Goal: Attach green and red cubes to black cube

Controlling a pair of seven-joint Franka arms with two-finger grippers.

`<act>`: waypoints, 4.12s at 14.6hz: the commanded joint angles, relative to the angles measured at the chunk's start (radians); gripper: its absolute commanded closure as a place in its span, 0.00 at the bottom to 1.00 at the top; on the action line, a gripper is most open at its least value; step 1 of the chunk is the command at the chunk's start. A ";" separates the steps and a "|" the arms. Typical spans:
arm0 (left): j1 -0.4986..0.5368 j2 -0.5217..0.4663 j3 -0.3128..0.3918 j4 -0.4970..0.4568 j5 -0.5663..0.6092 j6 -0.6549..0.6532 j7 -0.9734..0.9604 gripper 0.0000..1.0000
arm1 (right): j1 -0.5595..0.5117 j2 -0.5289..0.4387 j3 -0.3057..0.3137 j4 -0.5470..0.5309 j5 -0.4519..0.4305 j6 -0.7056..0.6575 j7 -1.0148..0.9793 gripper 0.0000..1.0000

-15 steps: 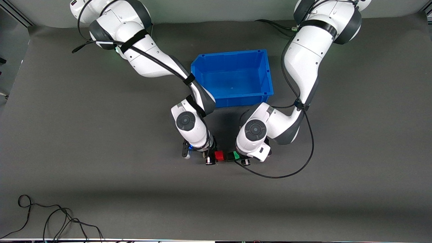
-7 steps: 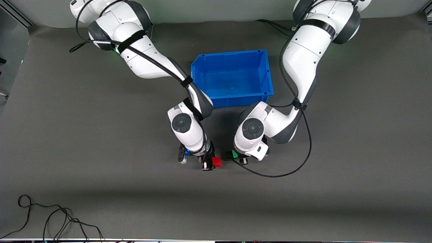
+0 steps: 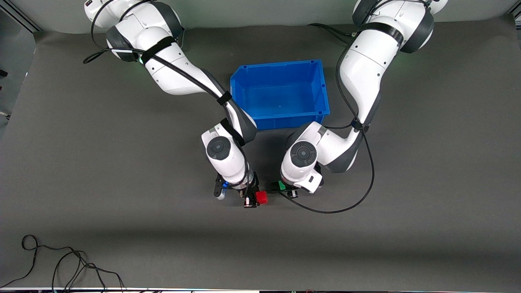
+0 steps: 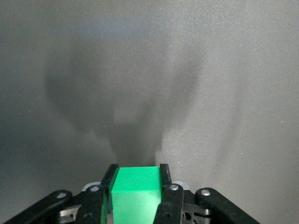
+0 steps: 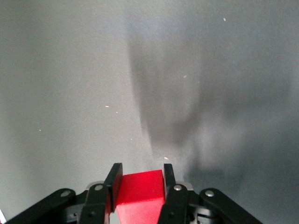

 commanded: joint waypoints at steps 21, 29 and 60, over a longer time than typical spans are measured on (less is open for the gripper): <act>-0.036 0.025 0.012 0.038 0.011 0.045 -0.022 0.82 | 0.014 0.002 0.008 0.022 -0.075 -0.089 0.020 1.00; -0.036 0.025 0.016 0.044 0.013 0.045 -0.023 0.00 | 0.014 -0.002 0.010 0.015 -0.087 -0.132 -0.002 1.00; 0.405 -0.734 0.016 -0.403 0.028 -0.527 1.750 0.00 | -0.402 -0.680 -0.027 0.011 0.106 -1.241 -1.424 0.00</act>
